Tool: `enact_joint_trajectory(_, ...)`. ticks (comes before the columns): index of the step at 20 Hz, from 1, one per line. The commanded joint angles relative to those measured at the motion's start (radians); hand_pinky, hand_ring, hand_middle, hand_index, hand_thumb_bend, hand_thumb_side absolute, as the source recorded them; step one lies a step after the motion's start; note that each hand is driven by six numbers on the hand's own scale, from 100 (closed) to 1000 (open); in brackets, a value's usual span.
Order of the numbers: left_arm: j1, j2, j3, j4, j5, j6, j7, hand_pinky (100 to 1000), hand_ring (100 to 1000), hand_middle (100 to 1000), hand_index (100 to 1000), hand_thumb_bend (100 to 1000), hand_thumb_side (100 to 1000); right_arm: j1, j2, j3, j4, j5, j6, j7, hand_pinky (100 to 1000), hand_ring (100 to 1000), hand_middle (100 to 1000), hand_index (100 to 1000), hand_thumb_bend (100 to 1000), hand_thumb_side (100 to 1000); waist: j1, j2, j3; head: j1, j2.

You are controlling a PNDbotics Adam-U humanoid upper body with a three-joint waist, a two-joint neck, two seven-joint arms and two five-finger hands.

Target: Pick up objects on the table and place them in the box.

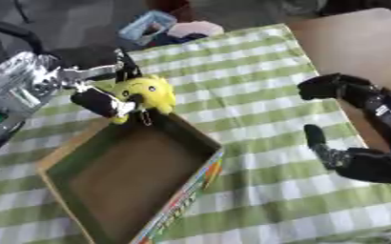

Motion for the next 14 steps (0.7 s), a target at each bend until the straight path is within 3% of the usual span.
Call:
enact_joint_trajectory(1, -0.007, -0.006, -0.007, 0.049, 0.036, -0.018, 0.005, 703, 582, 548, 730, 100, 484, -0.010, -0.010, 0.000, -0.012, -0.014, -0.004, 0.012, 840, 760, 784, 824, 100, 100, -0.011, -0.012, 0.000, 0.002, 0.000)
enact_joint_trajectory(7, 0.010, -0.031, -0.028, 0.119, 0.061, -0.050, 0.009, 711, 605, 565, 745, 100, 467, -0.011, -0.009, -0.002, -0.014, -0.023, -0.008, 0.023, 834, 739, 772, 826, 100, 100, -0.018, -0.006, 0.001, 0.001, -0.002)
enact_joint_trajectory(12, 0.023, -0.028, -0.043, 0.125, 0.080, -0.079, -0.020, 755, 710, 669, 823, 100, 459, -0.013, -0.009, -0.001, -0.015, -0.031, -0.008, 0.027, 827, 709, 752, 827, 100, 100, -0.022, -0.004, 0.005, -0.001, -0.007)
enact_joint_trajectory(13, 0.025, -0.025, -0.044, 0.121, 0.079, -0.084, -0.027, 774, 736, 704, 846, 113, 476, -0.013, -0.009, -0.001, -0.015, -0.033, -0.008, 0.028, 827, 708, 752, 828, 100, 100, -0.023, -0.003, 0.006, -0.002, -0.007)
enact_joint_trajectory(14, 0.028, -0.019, -0.045, 0.113, 0.073, -0.090, -0.036, 785, 748, 727, 862, 219, 499, -0.014, -0.008, -0.002, -0.015, -0.034, -0.008, 0.027, 827, 708, 751, 827, 100, 100, -0.024, -0.003, 0.006, -0.002, -0.008)
